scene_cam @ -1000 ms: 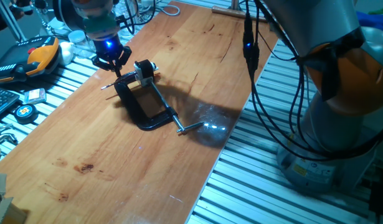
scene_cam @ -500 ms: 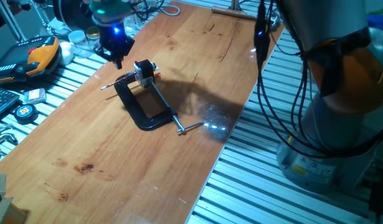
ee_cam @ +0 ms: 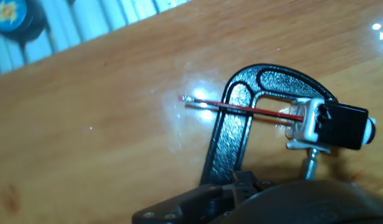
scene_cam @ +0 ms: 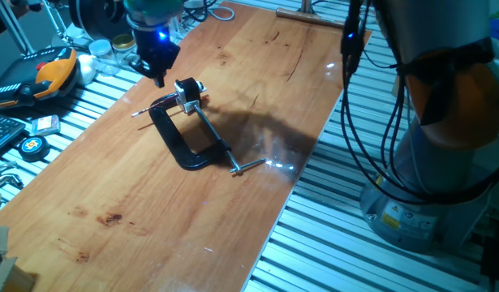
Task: Insert the pencil into the pencil sharpener
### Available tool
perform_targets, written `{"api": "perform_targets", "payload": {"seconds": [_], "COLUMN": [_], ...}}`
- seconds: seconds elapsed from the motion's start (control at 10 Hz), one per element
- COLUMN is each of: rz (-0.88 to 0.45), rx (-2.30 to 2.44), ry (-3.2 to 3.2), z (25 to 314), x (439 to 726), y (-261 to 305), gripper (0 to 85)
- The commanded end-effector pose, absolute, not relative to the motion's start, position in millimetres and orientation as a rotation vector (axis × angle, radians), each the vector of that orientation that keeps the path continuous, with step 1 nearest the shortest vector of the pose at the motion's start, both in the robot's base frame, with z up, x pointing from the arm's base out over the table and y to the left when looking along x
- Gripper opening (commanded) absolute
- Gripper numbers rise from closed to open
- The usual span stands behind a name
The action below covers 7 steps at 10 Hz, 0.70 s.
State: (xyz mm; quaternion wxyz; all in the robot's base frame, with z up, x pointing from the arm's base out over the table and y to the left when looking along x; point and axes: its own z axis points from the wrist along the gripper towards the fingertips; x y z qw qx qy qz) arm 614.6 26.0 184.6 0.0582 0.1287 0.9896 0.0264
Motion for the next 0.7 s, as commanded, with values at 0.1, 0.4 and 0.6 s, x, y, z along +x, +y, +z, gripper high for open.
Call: {"api": "perform_targets", "payload": {"seconds": [0.1, 0.4, 0.6], "rz": [0.104, 0.105, 0.083], "rx": [0.195, 0.190, 0.198], "ry": [3.025, 3.038, 3.028], "z": [186, 194, 200], "x": [605, 592, 589], "y": [18, 11, 9], "gripper": [0.0, 0.0, 0.0]}}
